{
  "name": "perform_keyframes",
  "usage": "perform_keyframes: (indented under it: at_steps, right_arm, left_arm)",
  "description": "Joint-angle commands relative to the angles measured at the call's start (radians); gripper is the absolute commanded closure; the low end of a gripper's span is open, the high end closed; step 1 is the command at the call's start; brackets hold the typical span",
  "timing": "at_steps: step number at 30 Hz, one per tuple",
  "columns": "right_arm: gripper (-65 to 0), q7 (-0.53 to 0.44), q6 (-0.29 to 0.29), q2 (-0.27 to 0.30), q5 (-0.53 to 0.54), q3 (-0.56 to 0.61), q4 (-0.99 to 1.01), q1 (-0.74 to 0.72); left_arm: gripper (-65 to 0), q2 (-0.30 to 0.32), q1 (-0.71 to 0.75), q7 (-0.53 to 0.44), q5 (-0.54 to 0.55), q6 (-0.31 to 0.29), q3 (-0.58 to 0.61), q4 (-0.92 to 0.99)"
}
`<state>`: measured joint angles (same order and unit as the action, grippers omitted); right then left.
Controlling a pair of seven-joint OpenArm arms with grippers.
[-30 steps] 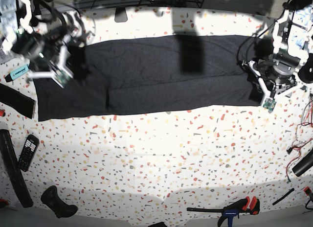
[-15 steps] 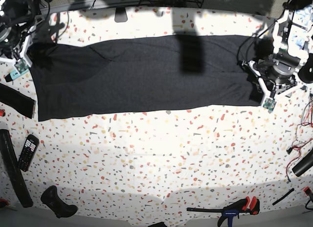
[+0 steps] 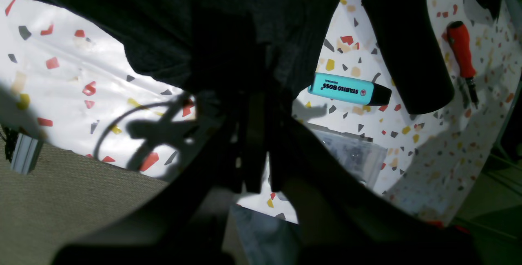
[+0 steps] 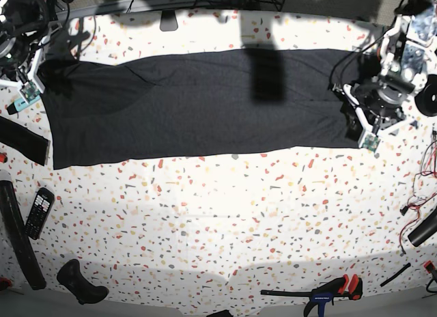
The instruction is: Fold the T-shirt properly
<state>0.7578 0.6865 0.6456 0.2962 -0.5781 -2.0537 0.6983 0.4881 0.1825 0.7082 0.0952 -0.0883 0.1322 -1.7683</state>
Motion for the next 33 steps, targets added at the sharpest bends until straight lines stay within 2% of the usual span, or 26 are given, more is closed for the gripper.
perform_keyframes:
  at_steps: [1,2,5,7,9,12,16,19,23,26,29,33]
  right_arm:
    - [0.0,-0.008,-0.004,0.016,0.018,-0.011,-0.016,0.0]
    - [0.0,-0.008,-0.004,0.016,0.027,-0.011,-0.016,0.001]
    - [0.0,-0.008,-0.004,0.016,0.029,-0.011,-0.016,0.0]
    - [0.0,-0.007,-0.004,0.016,0.029,-0.011,-0.016,0.0]
    - [0.0,-0.005,-0.004,0.016,0.029,-0.011,-0.016,0.0]
    - [0.0,-0.005,-0.004,0.016,0.029,-0.011,-0.016,0.0]
    - [0.0,-0.006,-0.004,0.016,0.029,-0.011,-0.016,0.0]
    - [0.0,-0.005,-0.004,0.016,0.029,-0.011,-0.016,0.0]
    - [0.0,-0.005,-0.004,0.016,0.029,-0.011,-0.016,0.0]
    - [0.0,-0.006,-0.005,0.016,0.036,-0.011,-0.016,0.0]
    - [0.0,-0.006,-0.005,0.016,0.127,-0.011,-0.021,-0.005]
    - [0.0,-0.004,-0.024,0.016,0.208,-0.012,-0.028,-0.072]
  left_arm:
    - [-24.1,0.012,-0.031,-0.013,0.008,-0.006,-0.008,0.006]
    - [-24.1,0.01,-0.042,0.022,0.03,-0.021,-0.008,0.026]
    - [-24.1,0.014,-0.047,0.13,0.132,-0.12,-0.008,0.024]
    - [-24.1,0.014,-0.032,0.16,0.169,-0.184,-0.008,0.01]
    - [-24.1,0.014,-0.012,0.169,0.167,-0.209,-0.008,-0.007]
    - [-24.1,0.024,0.018,0.182,0.152,-0.219,-0.008,-0.039]
    - [-24.1,0.067,0.048,0.182,0.142,-0.218,-0.008,-0.117]
    - [-24.1,0.107,0.063,0.185,0.142,-0.188,-0.008,-0.196]
    - [-24.1,0.137,0.09,0.189,0.169,-0.187,-0.008,-0.243]
    - [-24.1,0.141,0.124,0.176,0.173,-0.189,-0.008,-0.241]
    - [-24.1,0.139,0.151,0.139,0.228,-0.188,-0.008,-0.241]
    - [-24.1,0.095,0.155,0.135,0.248,-0.189,-0.008,-0.241]
